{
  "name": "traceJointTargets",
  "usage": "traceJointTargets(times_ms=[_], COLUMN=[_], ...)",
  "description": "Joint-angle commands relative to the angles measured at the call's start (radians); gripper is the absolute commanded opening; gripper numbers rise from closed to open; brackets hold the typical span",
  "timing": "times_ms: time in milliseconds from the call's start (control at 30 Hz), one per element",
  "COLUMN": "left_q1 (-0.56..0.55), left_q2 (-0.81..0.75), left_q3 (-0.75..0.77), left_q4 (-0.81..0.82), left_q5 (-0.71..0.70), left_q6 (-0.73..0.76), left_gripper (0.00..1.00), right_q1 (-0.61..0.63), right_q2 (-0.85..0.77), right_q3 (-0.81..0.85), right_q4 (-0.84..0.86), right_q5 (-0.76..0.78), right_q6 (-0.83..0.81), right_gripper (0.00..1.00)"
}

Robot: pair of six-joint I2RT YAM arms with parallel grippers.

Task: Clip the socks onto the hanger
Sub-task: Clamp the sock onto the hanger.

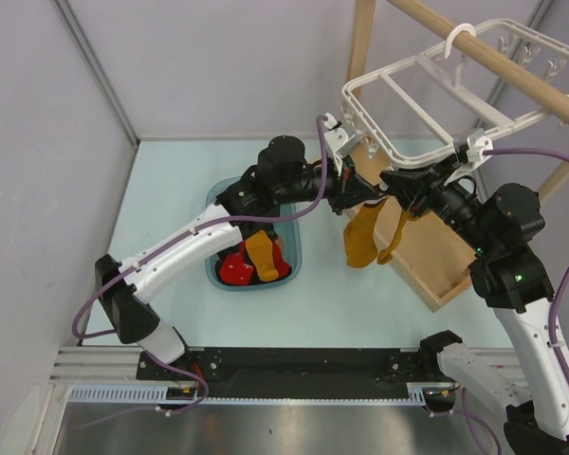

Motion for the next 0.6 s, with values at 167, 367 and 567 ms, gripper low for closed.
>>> traceJointTargets(times_ms=[167, 367, 567], left_q1=[0.015, 0.024, 0.026], left_q2=[-0.027, -0.031, -0.032], left_q3=[0.077, 0.082, 0.085], left_q4=[0.008, 0.008, 0.011], left_q5=[0.034, 0.056, 0.086], left_q6=[-0.022, -0.033, -0.04], left_gripper=[0.0, 0.0, 0.0], right_q1=[0.014, 0.014, 0.012], right_q2=[-0.007, -0.007, -0.004], right_q3=[0.028, 0.028, 0.027], right_q4=[-0.049, -0.051, -0.057], right_q5=[-0.123, -0.123, -0.122], right_q6=[-0.016, -0.019, -0.031], right_gripper=[0.0, 0.0, 0.0])
